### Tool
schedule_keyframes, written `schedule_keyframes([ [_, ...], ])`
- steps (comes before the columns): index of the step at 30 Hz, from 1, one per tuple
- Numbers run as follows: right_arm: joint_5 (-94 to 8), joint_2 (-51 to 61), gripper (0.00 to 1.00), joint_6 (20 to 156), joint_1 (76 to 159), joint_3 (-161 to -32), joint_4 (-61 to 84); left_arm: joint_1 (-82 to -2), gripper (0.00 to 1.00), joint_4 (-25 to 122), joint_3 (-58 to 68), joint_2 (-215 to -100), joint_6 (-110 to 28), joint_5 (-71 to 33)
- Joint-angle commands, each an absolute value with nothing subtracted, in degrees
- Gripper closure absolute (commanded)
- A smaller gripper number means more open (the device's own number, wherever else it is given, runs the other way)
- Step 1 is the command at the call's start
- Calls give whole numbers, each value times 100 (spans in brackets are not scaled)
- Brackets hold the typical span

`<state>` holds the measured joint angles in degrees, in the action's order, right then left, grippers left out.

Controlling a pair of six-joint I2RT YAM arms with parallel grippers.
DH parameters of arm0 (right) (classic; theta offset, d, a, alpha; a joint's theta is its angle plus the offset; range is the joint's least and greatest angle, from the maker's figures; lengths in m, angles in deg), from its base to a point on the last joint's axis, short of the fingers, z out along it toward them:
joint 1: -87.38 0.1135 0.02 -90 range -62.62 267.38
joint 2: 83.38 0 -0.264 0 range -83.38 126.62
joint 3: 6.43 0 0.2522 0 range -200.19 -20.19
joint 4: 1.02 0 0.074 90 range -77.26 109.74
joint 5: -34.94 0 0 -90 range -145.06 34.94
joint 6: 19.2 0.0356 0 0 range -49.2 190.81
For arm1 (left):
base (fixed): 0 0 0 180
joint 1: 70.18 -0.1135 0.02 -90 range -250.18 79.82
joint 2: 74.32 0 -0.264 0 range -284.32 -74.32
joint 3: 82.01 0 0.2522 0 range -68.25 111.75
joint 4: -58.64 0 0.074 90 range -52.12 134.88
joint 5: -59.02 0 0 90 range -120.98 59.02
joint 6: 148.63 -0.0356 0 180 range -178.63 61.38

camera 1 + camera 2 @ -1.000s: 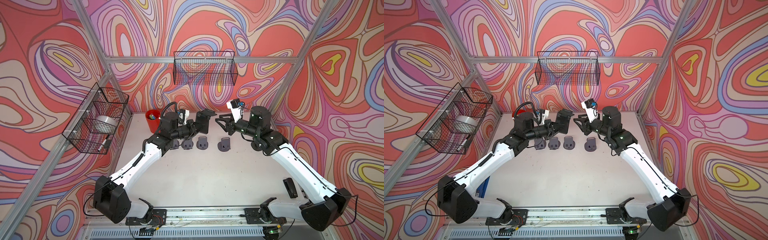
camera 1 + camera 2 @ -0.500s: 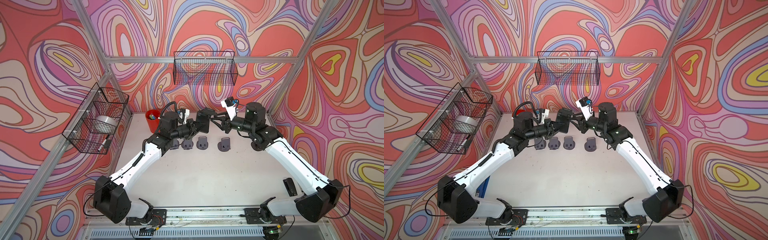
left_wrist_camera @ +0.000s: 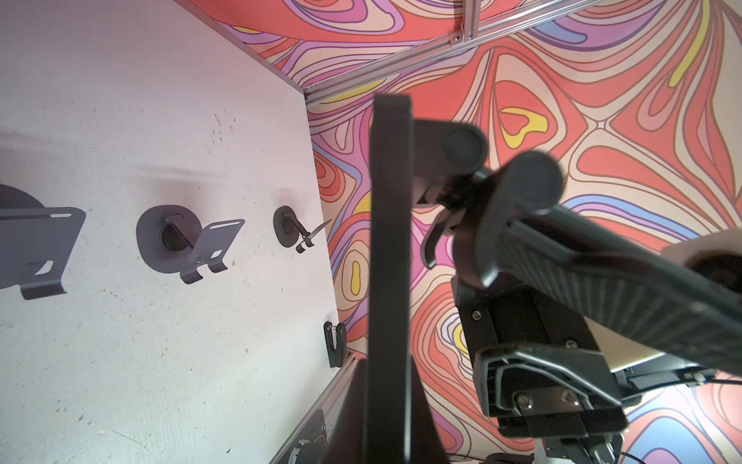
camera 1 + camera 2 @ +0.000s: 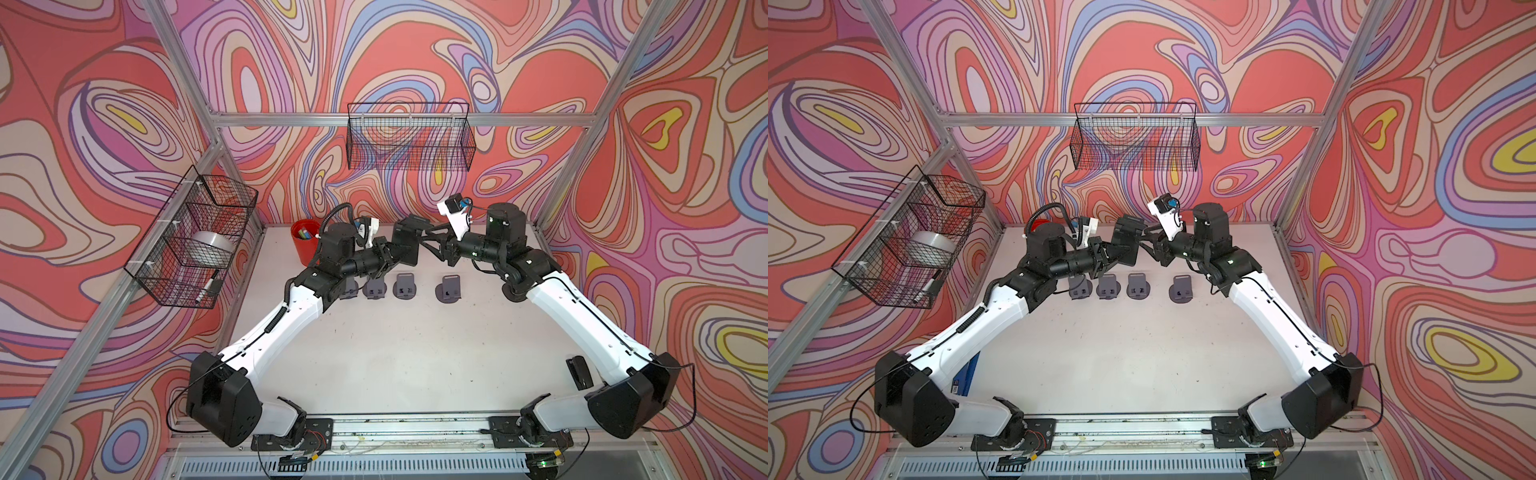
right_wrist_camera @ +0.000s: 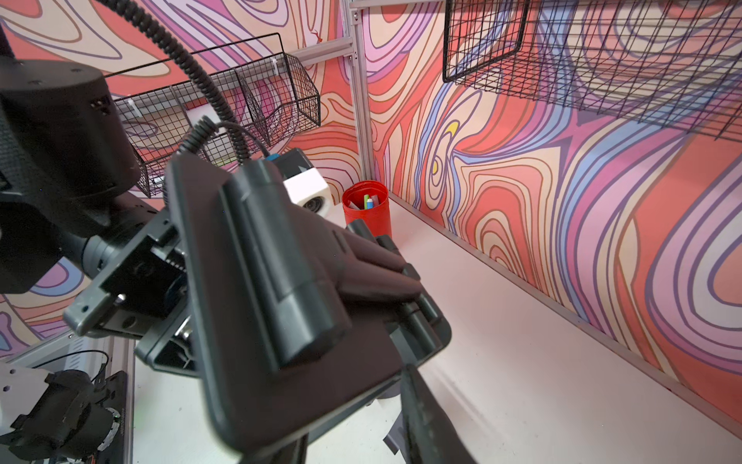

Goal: Open the phone stand

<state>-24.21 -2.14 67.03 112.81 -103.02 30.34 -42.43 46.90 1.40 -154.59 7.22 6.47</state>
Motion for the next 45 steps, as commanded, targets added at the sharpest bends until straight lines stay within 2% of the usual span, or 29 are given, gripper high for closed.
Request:
schedule_keyframes([
  [1,-2518,-185,60,6608,11272,-10478,3067,-4251,100,5059,338,-15333,729,734],
  [11,-2675,-163,57,6461,11269,-10545,3190,-4249,100,5053,325,-15307,720,746],
  [24,-2164,12,68,6506,11267,-10694,3039,-4255,100,5027,230,-15305,690,795],
  [35,-2040,14,71,6419,11262,-10762,3066,-4246,100,4773,254,-15342,520,898],
  [45,-1517,35,94,6510,11200,-10767,3029,-4252,100,4308,320,-15360,138,830],
])
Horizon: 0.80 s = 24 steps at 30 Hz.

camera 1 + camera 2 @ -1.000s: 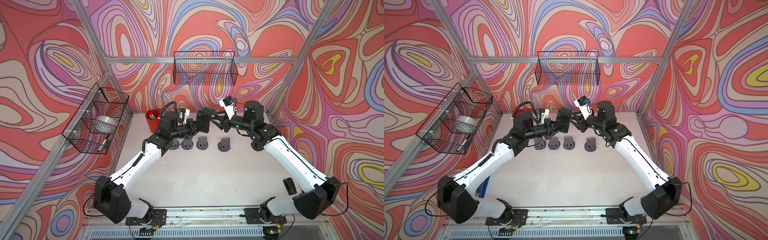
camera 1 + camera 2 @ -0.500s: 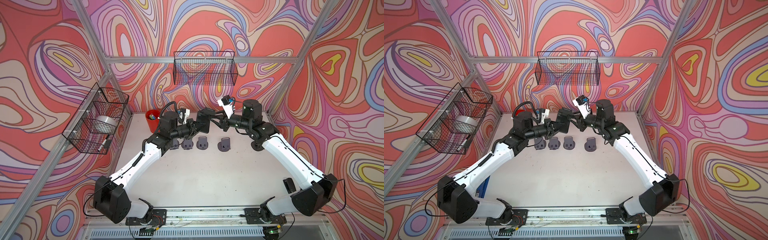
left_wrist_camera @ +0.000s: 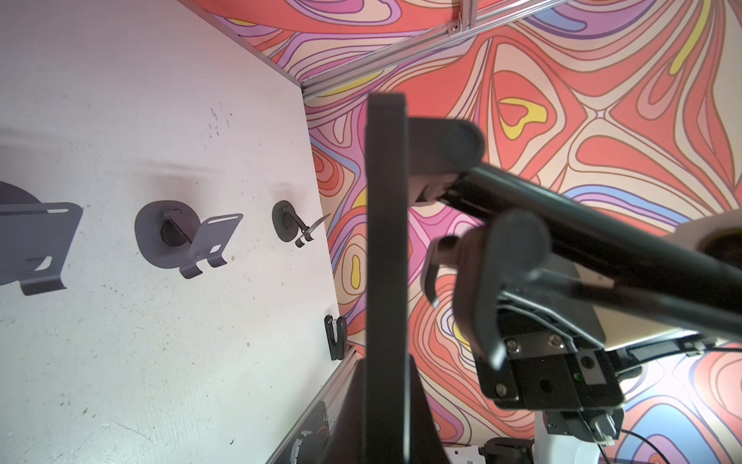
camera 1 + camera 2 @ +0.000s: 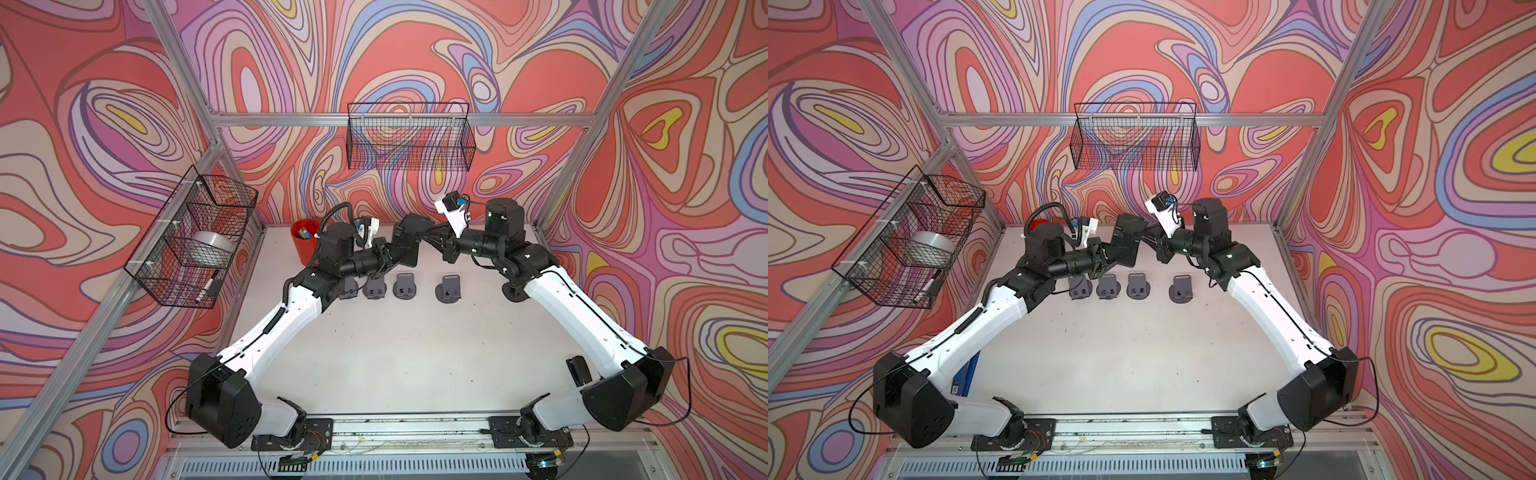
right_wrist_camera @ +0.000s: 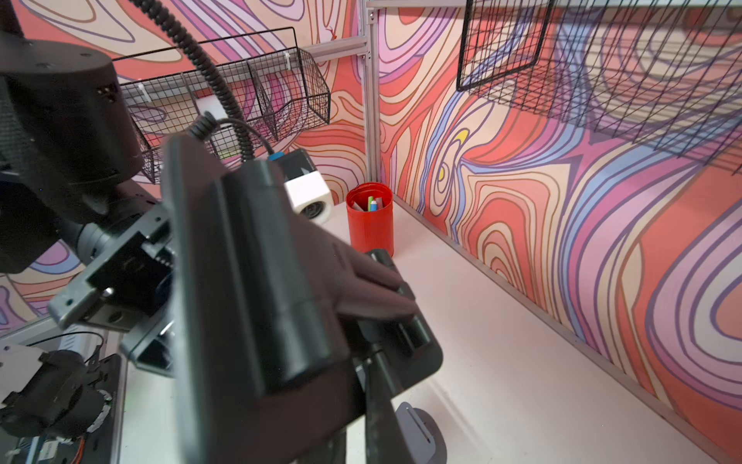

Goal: Open the phone stand

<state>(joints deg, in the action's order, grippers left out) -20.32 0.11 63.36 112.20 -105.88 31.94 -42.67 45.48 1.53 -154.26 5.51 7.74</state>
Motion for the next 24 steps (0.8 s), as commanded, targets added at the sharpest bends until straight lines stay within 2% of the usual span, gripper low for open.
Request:
schedule_keyframes([
  [1,-1438,14,95,6546,11171,-10743,2991,-4254,100,4259,344,-15373,88,829],
  [14,-659,-50,100,6856,10989,-10731,2860,-4250,100,3642,443,-15343,-598,420],
  [24,-198,-138,100,7080,10979,-10733,2812,-4249,100,4149,64,-15280,-867,-18],
])
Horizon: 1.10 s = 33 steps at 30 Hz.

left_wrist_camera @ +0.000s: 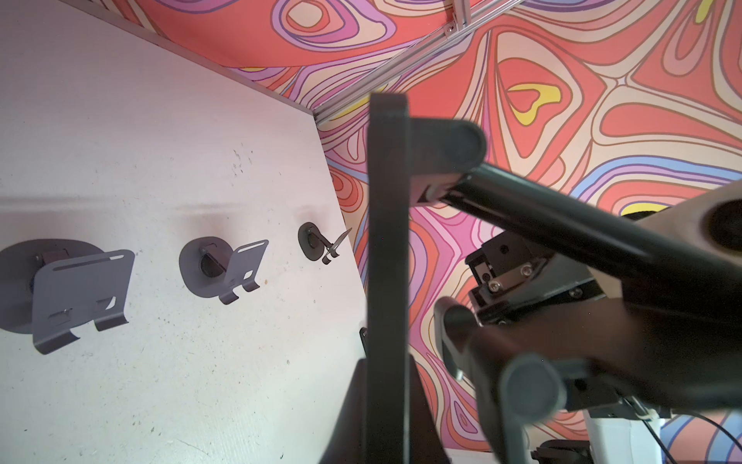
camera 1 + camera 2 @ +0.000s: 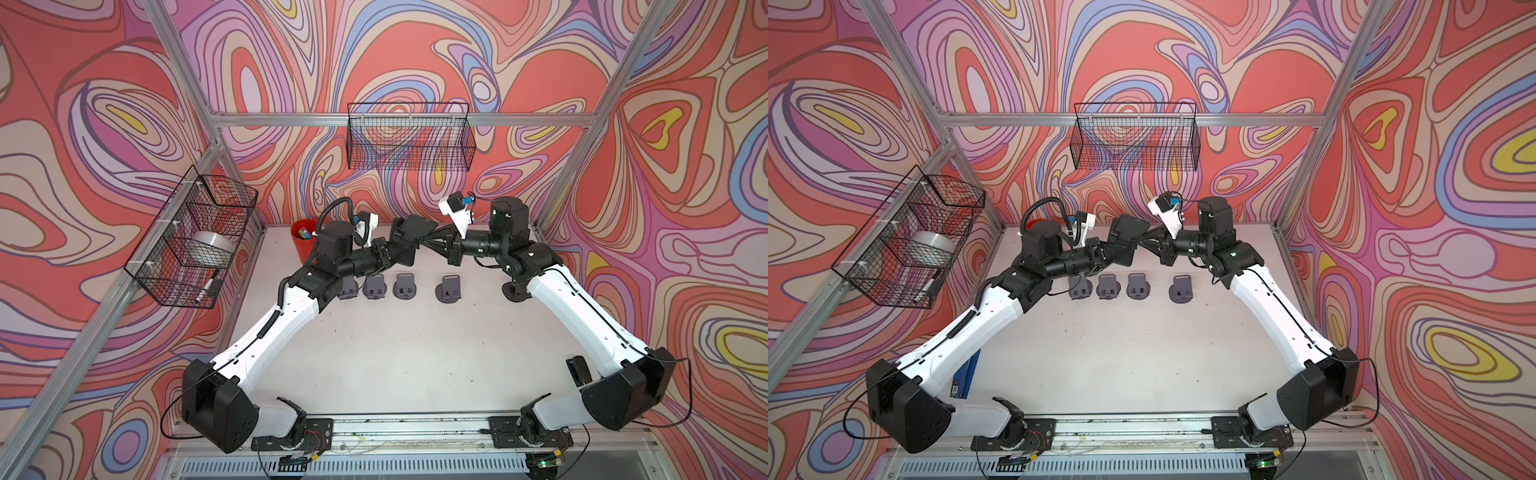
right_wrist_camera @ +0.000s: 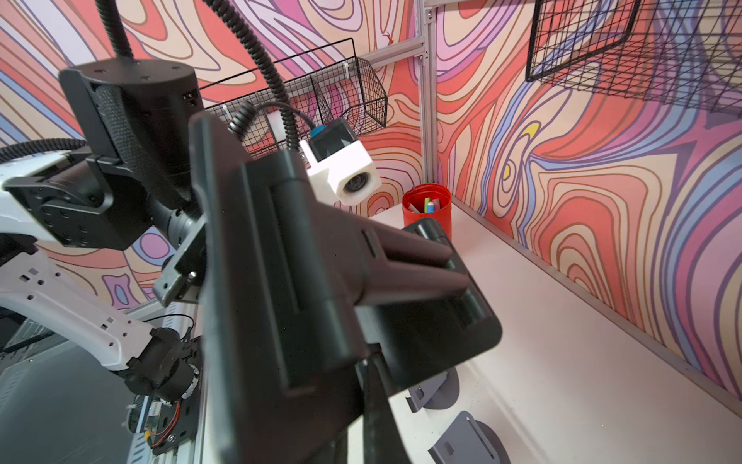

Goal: Open the phone stand

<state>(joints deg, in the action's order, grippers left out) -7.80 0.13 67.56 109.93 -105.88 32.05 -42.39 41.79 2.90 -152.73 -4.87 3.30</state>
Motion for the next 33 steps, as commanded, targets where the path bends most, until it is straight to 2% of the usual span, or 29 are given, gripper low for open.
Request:
schedule_keyframes([
  [1,-128,-147,100,7102,10979,-10729,2812,-4254,100,4226,28,-15285,-895,-62],
  [13,224,-360,100,7300,10979,-10542,2893,-4258,100,5378,-296,-15610,-862,-470],
  [33,451,-526,100,7629,10988,-10152,2786,-4271,100,5811,42,-16083,-819,-597],
])
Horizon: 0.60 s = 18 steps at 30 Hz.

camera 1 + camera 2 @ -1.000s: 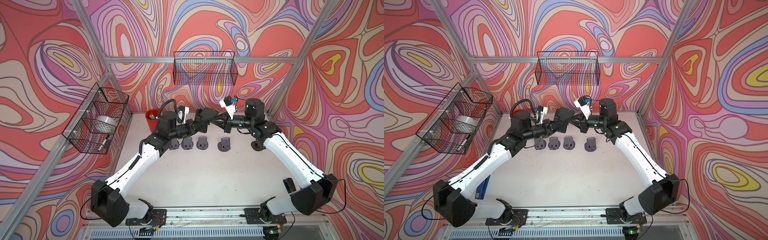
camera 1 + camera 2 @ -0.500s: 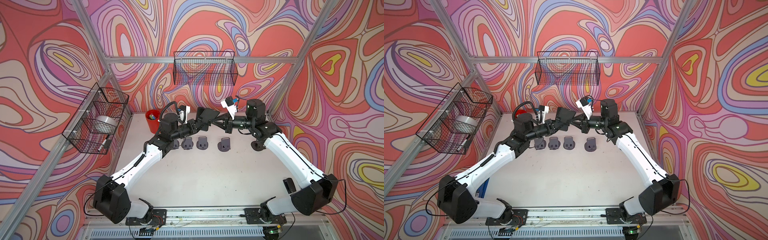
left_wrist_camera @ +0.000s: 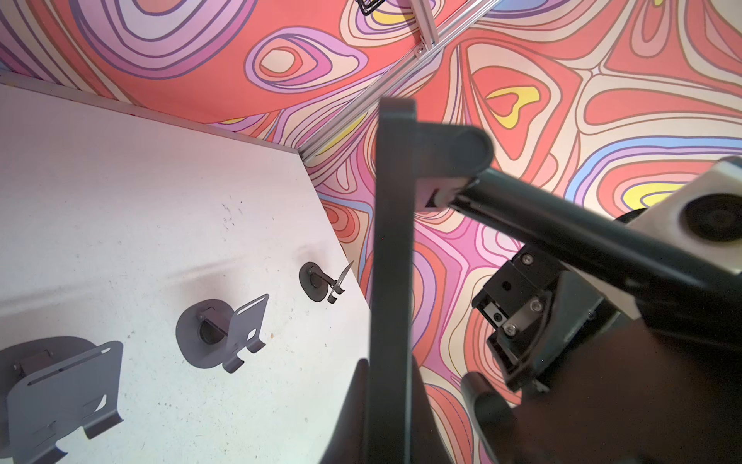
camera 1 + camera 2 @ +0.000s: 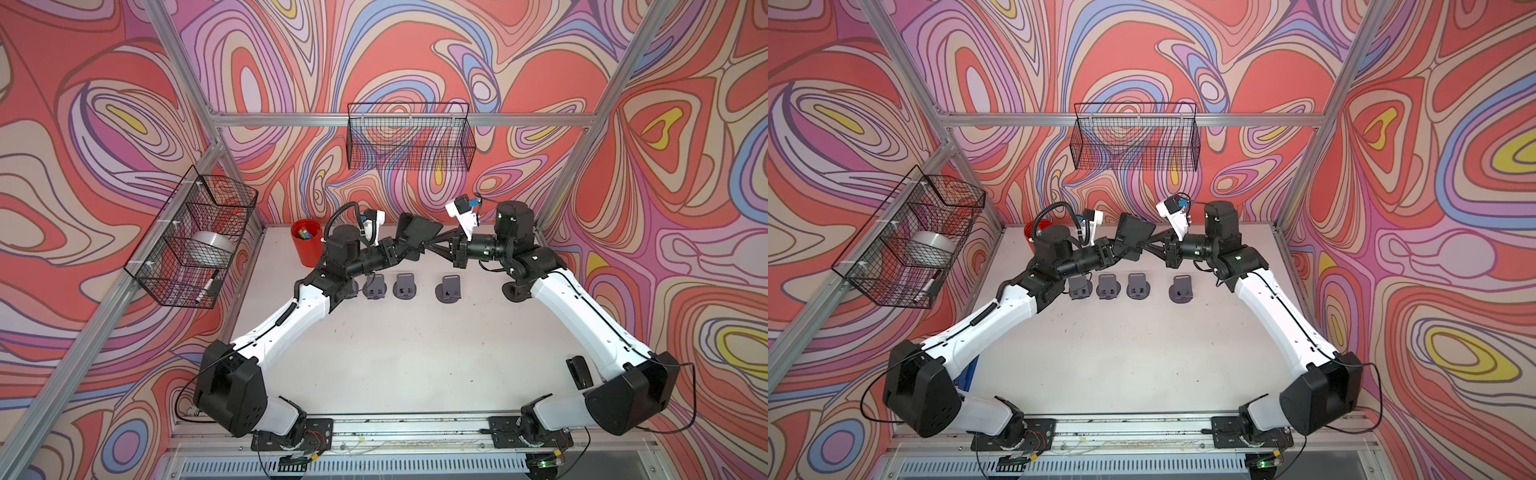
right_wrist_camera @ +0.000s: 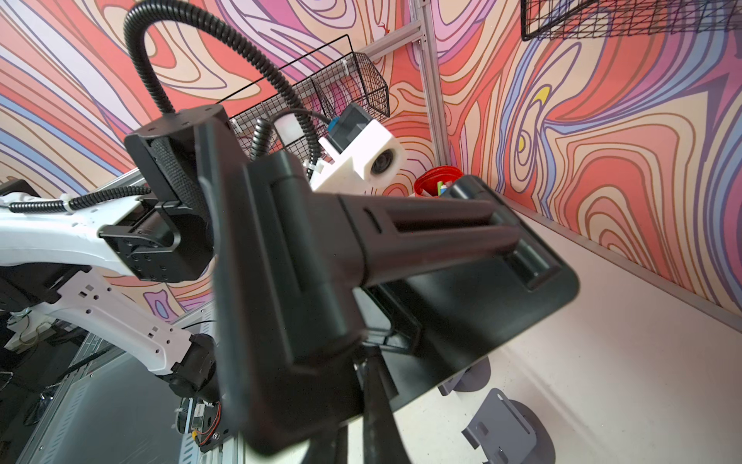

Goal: Open the phone stand

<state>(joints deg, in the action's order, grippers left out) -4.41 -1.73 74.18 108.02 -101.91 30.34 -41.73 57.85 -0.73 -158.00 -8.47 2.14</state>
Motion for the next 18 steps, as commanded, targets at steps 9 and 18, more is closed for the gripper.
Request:
schedule_keyframes([
  [9,438,-573,100,7656,10987,-10092,2900,-4268,100,5877,49,-16119,-818,-541],
  [18,654,-514,100,7734,10988,-10207,2925,-4269,100,5950,-14,-16109,-896,-506],
])
